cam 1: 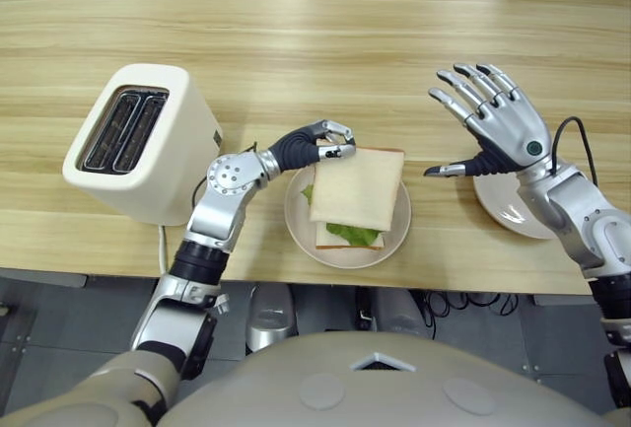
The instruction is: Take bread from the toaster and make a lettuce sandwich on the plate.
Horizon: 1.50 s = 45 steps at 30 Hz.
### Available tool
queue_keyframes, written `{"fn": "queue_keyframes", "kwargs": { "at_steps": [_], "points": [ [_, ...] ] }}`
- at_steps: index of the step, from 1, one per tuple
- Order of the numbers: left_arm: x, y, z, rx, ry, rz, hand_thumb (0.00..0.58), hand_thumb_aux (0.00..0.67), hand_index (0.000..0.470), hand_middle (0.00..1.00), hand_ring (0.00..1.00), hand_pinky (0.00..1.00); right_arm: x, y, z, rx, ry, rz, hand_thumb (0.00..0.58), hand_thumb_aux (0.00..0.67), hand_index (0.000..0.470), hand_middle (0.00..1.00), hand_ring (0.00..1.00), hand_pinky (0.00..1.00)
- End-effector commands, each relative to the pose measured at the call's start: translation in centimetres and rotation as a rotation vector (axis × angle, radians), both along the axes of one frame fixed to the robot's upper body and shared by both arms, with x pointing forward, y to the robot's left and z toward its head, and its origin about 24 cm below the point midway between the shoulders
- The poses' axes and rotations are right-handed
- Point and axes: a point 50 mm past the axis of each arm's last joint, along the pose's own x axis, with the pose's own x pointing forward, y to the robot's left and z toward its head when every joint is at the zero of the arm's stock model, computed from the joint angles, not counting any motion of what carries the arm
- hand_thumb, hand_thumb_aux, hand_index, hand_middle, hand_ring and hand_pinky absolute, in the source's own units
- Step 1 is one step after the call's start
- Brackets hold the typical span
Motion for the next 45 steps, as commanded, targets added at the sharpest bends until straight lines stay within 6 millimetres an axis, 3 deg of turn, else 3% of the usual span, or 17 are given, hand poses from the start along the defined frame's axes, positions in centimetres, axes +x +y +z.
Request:
{"fn": "queue_keyframes", "kwargs": {
  "at_steps": [1, 11, 20, 23, 27, 31, 37, 45],
  "points": [
    [0.4, 0.5, -1.6, -0.02, 0.065, 0.054, 0.58, 0.67, 0.46, 1.0, 1.0, 1.0, 0.1, -0.1, -0.1, -0.01, 0.004, -0.001, 0.0, 0.0, 0.0, 0.0, 0.0, 0.0],
    [0.0, 0.6, -6.2, 0.075, 0.184, 0.076, 0.58, 0.67, 0.46, 1.0, 1.0, 1.0, 0.1, -0.2, 0.2, -0.007, -0.009, -0.007, 0.0, 0.0, 0.0, 0.0, 0.0, 0.0],
    [-0.7, 0.4, -8.0, 0.198, 0.164, 0.049, 0.58, 0.67, 0.46, 1.0, 1.0, 1.0, -0.1, -0.2, 0.5, -0.005, -0.018, -0.006, 0.0, 0.0, 0.0, 0.0, 0.0, 0.0],
    [-0.8, 0.3, -8.1, 0.227, 0.138, 0.043, 0.58, 0.67, 0.46, 1.0, 1.0, 1.0, -0.3, 0.0, 1.3, 0.073, -0.009, 0.014, 0.0, 0.0, 0.0, 0.0, 0.0, 0.0],
    [-0.8, 0.2, -8.4, 0.255, 0.119, 0.042, 0.58, 0.67, 0.46, 1.0, 1.0, 1.0, -1.7, 1.8, 2.3, 0.251, 0.126, 0.189, 0.0, 0.0, 0.0, 0.0, 0.0, 0.0],
    [-0.8, 0.3, -8.4, 0.267, 0.105, 0.049, 0.58, 0.67, 0.46, 1.0, 1.0, 1.0, -3.9, 4.8, 2.1, 0.28, 0.3, 0.415, 0.0, 0.0, 0.0, 0.0, 0.0, 0.0],
    [-0.7, 0.3, -8.5, 0.276, 0.098, 0.053, 0.58, 0.67, 0.46, 1.0, 1.0, 1.0, -6.1, 7.8, -0.8, 0.14, 0.49, 0.549, 0.0, 0.0, 0.0, 0.0, 0.0, 0.0],
    [-0.6, -0.2, -8.5, 0.28, 0.088, 0.04, 0.58, 0.67, 0.46, 1.0, 1.0, 1.0, -6.1, 8.3, -6.1, -0.064, 0.603, 0.505, 0.0, 0.0, 0.0, 0.0, 0.0, 0.0]
  ]
}}
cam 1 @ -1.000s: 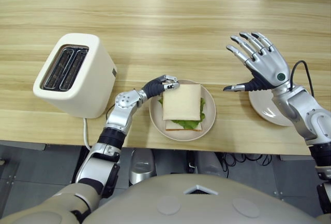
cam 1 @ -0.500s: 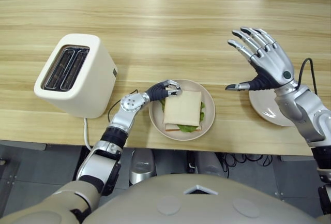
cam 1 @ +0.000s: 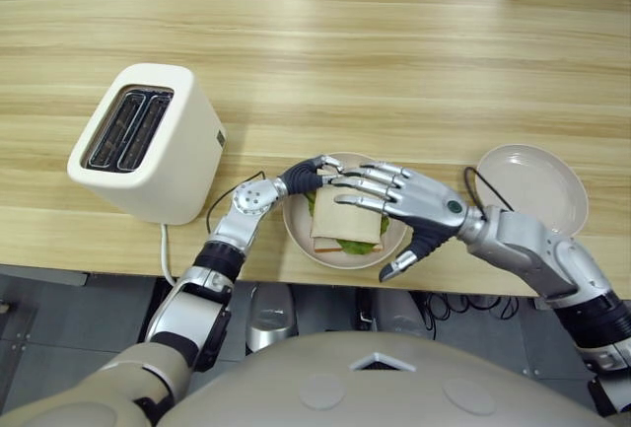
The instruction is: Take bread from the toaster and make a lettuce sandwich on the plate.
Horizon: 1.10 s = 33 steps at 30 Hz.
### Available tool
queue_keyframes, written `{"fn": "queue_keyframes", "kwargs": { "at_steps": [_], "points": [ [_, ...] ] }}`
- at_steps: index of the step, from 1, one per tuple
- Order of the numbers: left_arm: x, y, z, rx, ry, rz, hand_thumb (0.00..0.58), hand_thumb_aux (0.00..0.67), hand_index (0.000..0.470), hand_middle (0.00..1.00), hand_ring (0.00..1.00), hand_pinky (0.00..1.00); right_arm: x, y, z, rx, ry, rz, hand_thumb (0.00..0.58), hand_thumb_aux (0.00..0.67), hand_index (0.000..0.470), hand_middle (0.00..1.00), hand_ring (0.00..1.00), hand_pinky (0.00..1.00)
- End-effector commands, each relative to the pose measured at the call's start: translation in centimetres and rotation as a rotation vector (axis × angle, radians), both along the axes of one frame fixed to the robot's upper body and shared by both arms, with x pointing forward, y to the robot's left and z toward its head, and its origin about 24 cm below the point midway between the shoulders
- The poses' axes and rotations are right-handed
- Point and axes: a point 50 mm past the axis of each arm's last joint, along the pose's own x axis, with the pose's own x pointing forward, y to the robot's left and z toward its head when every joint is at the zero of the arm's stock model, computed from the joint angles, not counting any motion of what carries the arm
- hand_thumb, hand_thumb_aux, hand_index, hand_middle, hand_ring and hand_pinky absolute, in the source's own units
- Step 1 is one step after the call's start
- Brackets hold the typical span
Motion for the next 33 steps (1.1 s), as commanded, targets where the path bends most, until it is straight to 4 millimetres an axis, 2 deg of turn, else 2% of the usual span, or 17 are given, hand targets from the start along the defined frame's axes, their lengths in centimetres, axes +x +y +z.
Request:
{"fn": "queue_keyframes", "kwargs": {
  "at_steps": [1, 6, 14, 15, 16, 17, 18, 21, 23, 26, 29, 33],
  "points": [
    [-0.4, 0.0, -1.0, 0.043, 0.04, -0.009, 0.58, 0.67, 0.46, 1.0, 1.0, 1.0, -0.2, 0.1, -2.2, -0.108, 0.029, 0.023, 0.0, 0.0, 0.0, 0.0, 0.0, 0.0],
    [-0.4, -0.1, -1.0, 0.045, 0.037, -0.01, 0.58, 0.67, 0.46, 1.0, 1.0, 1.0, -0.4, -0.4, -4.1, -0.244, 0.062, 0.051, 0.0, 0.0, 0.0, 0.0, 0.0, 0.0],
    [-0.1, -0.1, -0.8, 0.051, 0.02, 0.004, 0.58, 0.67, 0.46, 1.0, 1.0, 1.0, -0.9, -1.2, -5.6, -0.342, 0.149, 0.055, 0.0, 0.0, 0.0, 0.0, 0.0, 0.0],
    [0.1, 0.0, -0.7, 0.051, 0.006, 0.021, 0.478, 0.389, 0.267, 0.0, 0.0, 0.0, -0.9, -1.2, -5.7, -0.348, 0.156, 0.057, 0.0, 0.0, 0.0, 0.0, 0.0, 0.0],
    [0.3, 0.0, -0.5, 0.051, -0.003, 0.032, 0.478, 0.389, 0.267, 0.0, 0.0, 0.0, -0.9, -1.2, -5.8, -0.351, 0.16, 0.058, 0.0, 0.0, 0.0, 0.0, 0.0, 0.0],
    [0.5, 0.1, -0.3, 0.052, -0.02, 0.05, 0.0, 0.0, 0.0, 0.0, 0.0, 0.0, -0.9, -1.2, -5.8, -0.354, 0.164, 0.06, 0.0, 0.0, 0.0, 0.0, 0.0, 0.0],
    [1.3, 0.6, 0.5, 0.051, -0.09, 0.117, 0.0, 0.0, 0.0, 0.0, 0.0, 0.0, -0.9, -1.2, -5.9, -0.357, 0.165, 0.063, 0.0, 0.0, 0.0, 0.0, 0.0, 0.0],
    [3.7, 3.1, 5.4, -0.046, -0.403, 0.377, 0.0, 0.0, 0.0, 0.0, 0.0, 0.0, -0.7, -1.1, -6.1, -0.363, 0.166, 0.065, 0.0, 0.0, 0.0, 0.0, 0.0, 0.0],
    [4.0, 4.5, 8.1, -0.111, -0.559, 0.467, 0.0, 0.0, 0.0, 0.0, 0.0, 0.0, -0.6, -1.1, -6.1, -0.363, 0.166, 0.065, 0.0, 0.0, 0.0, 0.0, 0.0, 0.0],
    [3.4, 6.5, 11.8, -0.178, -0.793, 0.563, 0.0, 0.0, 0.0, 0.0, 0.0, 0.0, -0.5, -1.0, -6.2, -0.352, 0.165, 0.062, 0.0, 0.0, 0.0, 0.0, 0.0, 0.0],
    [3.0, 7.0, 12.5, -0.147, -0.838, 0.558, 0.0, 0.0, 0.0, 0.0, 0.0, 0.0, -0.4, -1.0, -6.2, -0.348, 0.165, 0.061, 0.0, 0.0, 0.0, 0.0, 0.0, 0.0],
    [2.2, 6.9, 12.1, -0.088, -0.819, 0.506, 0.0, 0.0, 0.0, 0.0, 0.0, 0.0, -0.1, -1.0, -5.9, -0.312, 0.152, 0.046, 0.0, 0.0, 0.0, 0.0, 0.0, 0.0]
  ]
}}
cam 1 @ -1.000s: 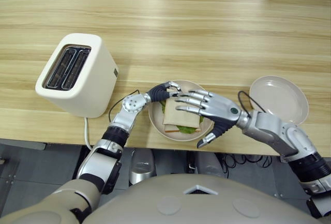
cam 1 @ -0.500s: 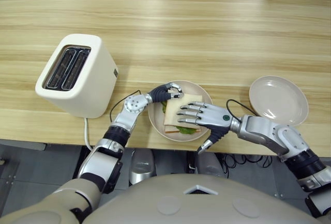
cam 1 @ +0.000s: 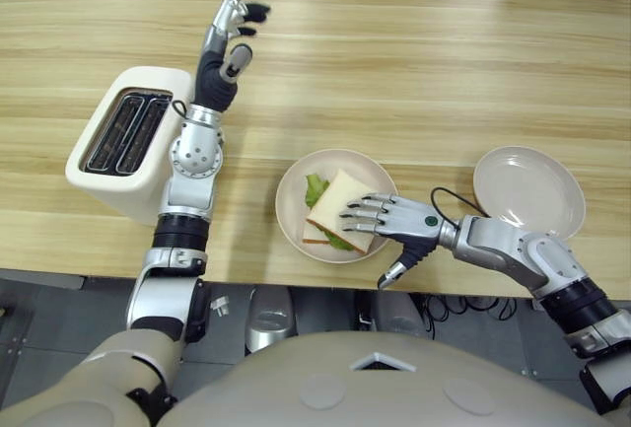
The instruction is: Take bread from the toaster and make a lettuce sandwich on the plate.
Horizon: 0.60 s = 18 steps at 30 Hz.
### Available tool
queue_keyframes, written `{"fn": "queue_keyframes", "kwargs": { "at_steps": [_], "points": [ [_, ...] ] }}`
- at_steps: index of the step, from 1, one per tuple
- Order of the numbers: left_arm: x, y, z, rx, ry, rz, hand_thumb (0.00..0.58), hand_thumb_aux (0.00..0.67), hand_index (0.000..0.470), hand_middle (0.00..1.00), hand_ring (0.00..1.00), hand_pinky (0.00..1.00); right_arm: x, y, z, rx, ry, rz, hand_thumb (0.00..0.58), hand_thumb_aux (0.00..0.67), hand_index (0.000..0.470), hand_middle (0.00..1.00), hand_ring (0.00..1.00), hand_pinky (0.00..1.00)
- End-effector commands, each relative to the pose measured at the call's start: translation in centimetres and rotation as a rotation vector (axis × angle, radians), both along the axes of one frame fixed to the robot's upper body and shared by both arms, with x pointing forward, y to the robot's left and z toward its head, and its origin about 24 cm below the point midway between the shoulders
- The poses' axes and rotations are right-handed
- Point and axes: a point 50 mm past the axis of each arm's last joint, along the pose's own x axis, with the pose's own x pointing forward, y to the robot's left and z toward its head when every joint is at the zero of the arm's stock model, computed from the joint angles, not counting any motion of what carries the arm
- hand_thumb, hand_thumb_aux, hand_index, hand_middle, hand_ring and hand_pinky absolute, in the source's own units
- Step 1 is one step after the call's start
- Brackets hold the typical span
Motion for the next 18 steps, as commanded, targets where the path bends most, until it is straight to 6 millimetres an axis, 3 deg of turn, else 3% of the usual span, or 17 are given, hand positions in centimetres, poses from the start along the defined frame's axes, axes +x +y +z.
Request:
{"fn": "queue_keyframes", "kwargs": {
  "at_steps": [1, 4, 8, 9, 10, 11, 12, 13, 14, 15, 16, 17, 18],
  "points": [
    [-0.6, -0.1, -0.5, 0.083, 0.044, -0.029, 0.0, 0.0, 0.0, 0.0, 0.0, 0.0, -0.6, -0.4, -1.4, -0.046, 0.055, -0.006, 0.0, 0.0, 0.0, 0.0, 0.0, 0.0],
    [-1.6, -0.4, -1.1, 0.137, 0.116, -0.122, 0.0, 0.0, 0.0, 0.0, 0.0, 0.0, 0.4, 0.1, 0.3, 0.074, -0.02, -0.044, 0.0, 0.0, 0.0, 0.0, 0.0, 0.0],
    [-3.3, -0.5, -2.2, 0.222, 0.279, -0.274, 0.0, 0.0, 0.0, 0.06, 0.06, 0.06, 1.4, 0.7, 4.6, 0.359, -0.133, -0.097, 0.0, 0.0, 0.0, 0.0, 0.0, 0.0],
    [-3.6, -0.3, -2.4, 0.242, 0.318, -0.303, 0.244, 0.16, 0.11, 0.81, 0.81, 0.81, 1.6, 0.7, 5.6, 0.428, -0.142, -0.111, 0.0, 0.0, 0.0, 0.0, 0.0, 0.0],
    [-4.0, -0.1, -2.5, 0.263, 0.349, -0.329, 0.325, 0.226, 0.155, 1.0, 1.0, 1.0, 1.6, 0.6, 6.5, 0.487, -0.14, -0.122, 0.0, 0.0, 0.0, 0.0, 0.0, 0.0],
    [-4.4, 0.1, -2.5, 0.283, 0.37, -0.352, 0.456, 0.36, 0.247, 1.0, 1.0, 1.0, 1.7, 0.6, 7.3, 0.542, -0.133, -0.129, 0.0, 0.0, 0.0, 0.04, 0.04, 0.04],
    [-4.8, 0.4, -2.3, 0.285, 0.385, -0.366, 0.456, 0.36, 0.247, 1.0, 1.0, 1.0, 1.7, 0.5, 7.9, 0.585, -0.114, -0.134, 0.0, 0.0, 0.0, 0.04, 0.04, 0.04],
    [-5.0, 0.8, -2.1, 0.277, 0.399, -0.375, 0.58, 0.67, 0.46, 1.0, 1.0, 1.0, 1.6, 0.5, 8.3, 0.617, -0.081, -0.138, 0.288, 0.194, 0.133, 0.51, 0.51, 0.51],
    [-5.3, 1.2, -1.9, 0.272, 0.411, -0.383, 0.58, 0.67, 0.46, 1.0, 1.0, 1.0, 1.6, 0.4, 8.7, 0.639, -0.057, -0.136, 0.478, 0.389, 0.267, 0.87, 0.87, 0.87],
    [-5.7, 1.5, -1.7, 0.275, 0.422, -0.396, 0.58, 0.67, 0.46, 1.0, 1.0, 1.0, 1.5, 0.3, 8.8, 0.65, -0.034, -0.135, 0.478, 0.389, 0.267, 0.87, 0.87, 0.87],
    [-6.1, 1.8, -1.6, 0.283, 0.434, -0.416, 0.58, 0.67, 0.46, 1.0, 1.0, 1.0, 1.4, 0.2, 8.9, 0.656, -0.012, -0.135, 0.545, 0.504, 0.346, 1.0, 1.0, 1.0],
    [-6.6, 2.0, -1.5, 0.289, 0.444, -0.433, 0.58, 0.67, 0.46, 1.0, 1.0, 1.0, 1.4, 0.0, 9.0, 0.658, 0.007, -0.134, 0.58, 0.67, 0.46, 1.0, 1.0, 1.0],
    [-7.0, 2.1, -1.4, 0.292, 0.453, -0.451, 0.58, 0.67, 0.46, 1.0, 1.0, 1.0, 1.3, -0.1, 8.9, 0.663, 0.027, -0.136, 0.58, 0.67, 0.46, 1.0, 1.0, 1.0]
  ]
}}
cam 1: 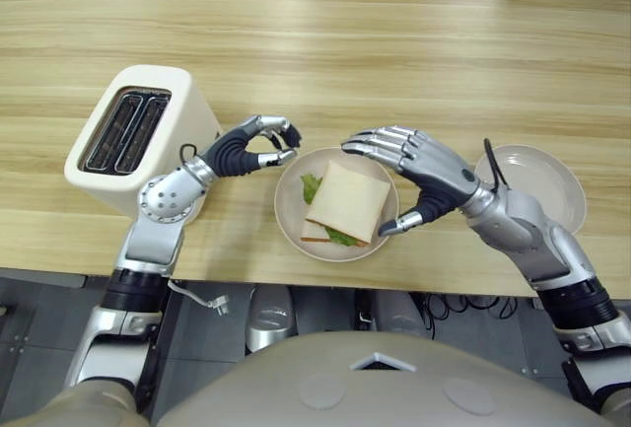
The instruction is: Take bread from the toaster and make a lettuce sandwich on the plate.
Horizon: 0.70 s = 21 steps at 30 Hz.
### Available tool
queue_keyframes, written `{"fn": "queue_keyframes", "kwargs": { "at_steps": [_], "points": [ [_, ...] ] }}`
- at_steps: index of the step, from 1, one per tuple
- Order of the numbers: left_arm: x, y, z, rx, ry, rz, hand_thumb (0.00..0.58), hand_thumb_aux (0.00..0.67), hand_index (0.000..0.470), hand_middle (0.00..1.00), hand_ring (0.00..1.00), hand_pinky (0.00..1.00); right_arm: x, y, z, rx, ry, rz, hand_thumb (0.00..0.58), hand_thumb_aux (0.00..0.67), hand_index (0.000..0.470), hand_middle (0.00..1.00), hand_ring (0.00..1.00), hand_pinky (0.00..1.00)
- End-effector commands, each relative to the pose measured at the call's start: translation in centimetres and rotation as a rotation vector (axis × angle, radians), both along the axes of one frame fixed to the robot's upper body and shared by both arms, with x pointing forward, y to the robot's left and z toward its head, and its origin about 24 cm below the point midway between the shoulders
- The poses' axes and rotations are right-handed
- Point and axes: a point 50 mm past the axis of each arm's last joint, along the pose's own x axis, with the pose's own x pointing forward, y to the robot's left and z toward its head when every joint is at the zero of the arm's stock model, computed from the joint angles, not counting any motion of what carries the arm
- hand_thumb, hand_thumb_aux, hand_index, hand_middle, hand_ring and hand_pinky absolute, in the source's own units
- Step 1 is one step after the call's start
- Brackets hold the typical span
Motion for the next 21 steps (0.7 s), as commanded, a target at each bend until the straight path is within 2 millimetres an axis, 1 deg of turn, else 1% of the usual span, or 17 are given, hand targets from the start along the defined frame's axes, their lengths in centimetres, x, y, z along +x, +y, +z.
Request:
{"fn": "queue_keyframes", "kwargs": {
  "at_steps": [1, 3, 5, 6, 8, 11, 14, 17, 19, 21],
  "points": [
    [-1.5, 0.8, 0.6, 0.004, 0.054, -0.069, 0.58, 0.67, 0.46, 1.0, 1.0, 1.0, -0.2, -0.6, 0.0, 0.022, 0.092, 0.016, 0.58, 0.67, 0.46, 1.0, 1.0, 1.0],
    [-2.8, 0.9, 0.5, 0.004, 0.113, -0.133, 0.58, 0.67, 0.46, 1.0, 1.0, 1.0, -0.3, -1.1, -0.7, -0.006, 0.137, 0.003, 0.58, 0.67, 0.46, 1.0, 1.0, 1.0],
    [-4.2, 0.9, 0.0, 0.037, 0.194, -0.199, 0.58, 0.67, 0.46, 1.0, 1.0, 1.0, -0.5, -1.8, -1.9, -0.089, 0.186, -0.009, 0.58, 0.67, 0.46, 1.0, 1.0, 1.0],
    [-5.1, 1.0, -0.4, 0.061, 0.246, -0.231, 0.58, 0.67, 0.46, 1.0, 1.0, 1.0, -0.7, -2.3, -2.9, -0.149, 0.228, -0.014, 0.58, 0.67, 0.46, 1.0, 1.0, 1.0],
    [-6.5, 1.2, -1.4, 0.118, 0.341, -0.272, 0.58, 0.67, 0.46, 1.0, 1.0, 1.0, -1.7, -3.1, -4.8, -0.267, 0.316, -0.001, 0.58, 0.67, 0.46, 1.0, 1.0, 1.0],
    [-7.8, 1.5, -3.3, 0.221, 0.462, -0.293, 0.58, 0.67, 0.46, 1.0, 1.0, 1.0, -3.3, -4.0, -6.9, -0.36, 0.433, 0.022, 0.58, 0.67, 0.46, 1.0, 1.0, 1.0],
    [-8.5, 1.6, -5.6, 0.34, 0.542, -0.279, 0.58, 0.67, 0.46, 1.0, 1.0, 1.0, -4.7, -4.4, -8.4, -0.422, 0.493, 0.045, 0.58, 0.67, 0.46, 1.0, 1.0, 1.0],
    [-9.2, 1.2, -7.8, 0.394, 0.598, -0.271, 0.58, 0.67, 0.46, 1.0, 1.0, 1.0, -5.9, -3.9, -9.4, -0.397, 0.539, 0.084, 0.58, 0.67, 0.46, 1.0, 1.0, 1.0],
    [-9.3, 0.8, -8.5, 0.407, 0.602, -0.266, 0.58, 0.67, 0.46, 1.0, 1.0, 1.0, -6.3, -3.5, -9.9, -0.4, 0.548, 0.098, 0.58, 0.67, 0.46, 1.0, 1.0, 1.0],
    [-8.9, 0.3, -8.9, 0.407, 0.586, -0.244, 0.58, 0.67, 0.46, 1.0, 1.0, 1.0, -6.2, -3.2, -10.4, -0.404, 0.543, 0.079, 0.58, 0.67, 0.46, 1.0, 1.0, 1.0]
  ]
}}
